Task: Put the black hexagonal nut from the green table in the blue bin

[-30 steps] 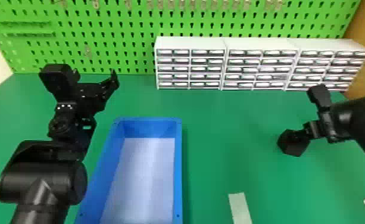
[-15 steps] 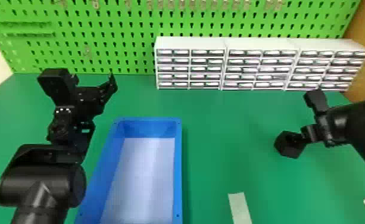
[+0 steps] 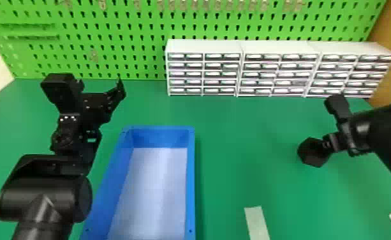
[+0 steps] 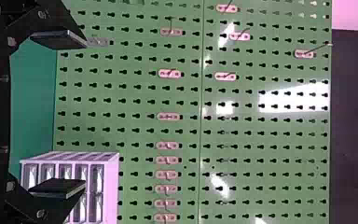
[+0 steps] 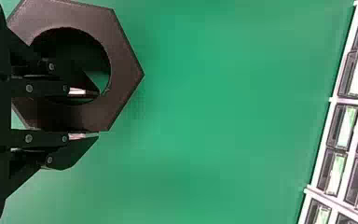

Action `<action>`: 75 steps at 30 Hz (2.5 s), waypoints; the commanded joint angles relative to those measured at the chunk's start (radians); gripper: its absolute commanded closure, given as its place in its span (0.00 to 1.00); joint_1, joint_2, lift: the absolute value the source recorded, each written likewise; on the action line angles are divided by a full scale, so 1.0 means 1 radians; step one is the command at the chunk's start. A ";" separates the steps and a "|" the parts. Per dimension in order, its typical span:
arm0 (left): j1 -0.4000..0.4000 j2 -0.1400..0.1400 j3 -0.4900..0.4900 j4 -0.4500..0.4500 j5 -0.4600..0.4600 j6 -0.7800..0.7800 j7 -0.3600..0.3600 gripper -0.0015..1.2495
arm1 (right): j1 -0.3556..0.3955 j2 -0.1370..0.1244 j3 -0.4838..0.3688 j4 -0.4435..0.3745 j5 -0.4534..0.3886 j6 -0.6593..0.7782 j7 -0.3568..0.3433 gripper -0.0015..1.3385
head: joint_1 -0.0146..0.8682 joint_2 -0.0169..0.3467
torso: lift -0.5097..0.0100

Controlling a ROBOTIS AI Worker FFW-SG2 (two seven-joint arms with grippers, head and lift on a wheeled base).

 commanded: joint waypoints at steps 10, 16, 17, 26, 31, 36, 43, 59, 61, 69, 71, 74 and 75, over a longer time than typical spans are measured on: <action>0.011 0.000 0.020 0.009 -0.023 -0.001 0.000 0.18 | 0.007 -0.012 0.034 -0.175 -0.021 0.116 0.002 0.83 | 0.79 0.19 | 0.80; 0.021 0.000 0.028 0.034 -0.032 -0.018 0.000 0.18 | 0.026 -0.024 0.026 -0.322 -0.021 0.172 0.005 0.83 | 0.79 0.19 | 0.80; 0.022 0.000 0.028 0.037 -0.030 -0.018 0.000 0.18 | 0.029 -0.026 0.022 -0.345 -0.023 0.179 0.005 0.83 | 0.79 0.19 | 0.80; 0.039 0.000 0.040 0.058 -0.047 -0.052 -0.001 0.18 | 0.038 -0.027 -0.006 -0.558 -0.032 0.236 0.026 0.83 | 0.79 0.19 | 0.80; 0.048 0.000 0.049 0.071 -0.052 -0.061 -0.008 0.18 | 0.043 -0.015 -0.015 -0.660 -0.050 0.244 0.026 0.83 | 0.79 0.19 | 0.80; 0.063 0.000 0.055 0.087 -0.050 -0.098 -0.009 0.18 | 0.043 0.006 -0.009 -0.724 -0.064 0.248 0.026 0.83 | 0.79 0.19 | 0.80; 0.091 0.000 0.064 0.091 -0.046 -0.116 -0.009 0.18 | 0.052 0.043 0.002 -0.816 -0.084 0.262 0.028 0.83 | 0.79 0.19 | 0.80; 0.114 0.000 0.074 0.104 -0.043 -0.145 -0.009 0.18 | 0.093 0.109 0.160 -1.029 -0.222 0.300 0.028 0.83 | 0.79 0.19 | 0.80; 0.114 0.000 0.074 0.104 -0.043 -0.147 -0.009 0.18 | 0.099 0.115 0.190 -1.040 -0.243 0.299 0.026 0.83 | 0.79 0.19 | 0.80; 0.113 0.002 0.075 0.106 -0.044 -0.159 -0.009 0.18 | 0.127 0.137 0.264 -1.082 -0.329 0.294 0.026 0.83 | 0.79 0.19 | 0.80; 0.114 0.002 0.078 0.106 -0.044 -0.164 -0.009 0.18 | 0.135 0.138 0.282 -1.091 -0.354 0.294 0.028 0.83 | 0.79 0.19 | 0.80; 0.114 0.002 0.083 0.106 -0.043 -0.167 -0.011 0.18 | 0.144 0.140 0.322 -1.098 -0.388 0.293 0.026 0.83 | 0.79 0.19 | 0.80; 0.114 0.002 0.084 0.106 -0.041 -0.167 -0.011 0.18 | 0.147 0.141 0.339 -1.100 -0.400 0.293 0.026 0.83 | 0.79 0.19 | 0.80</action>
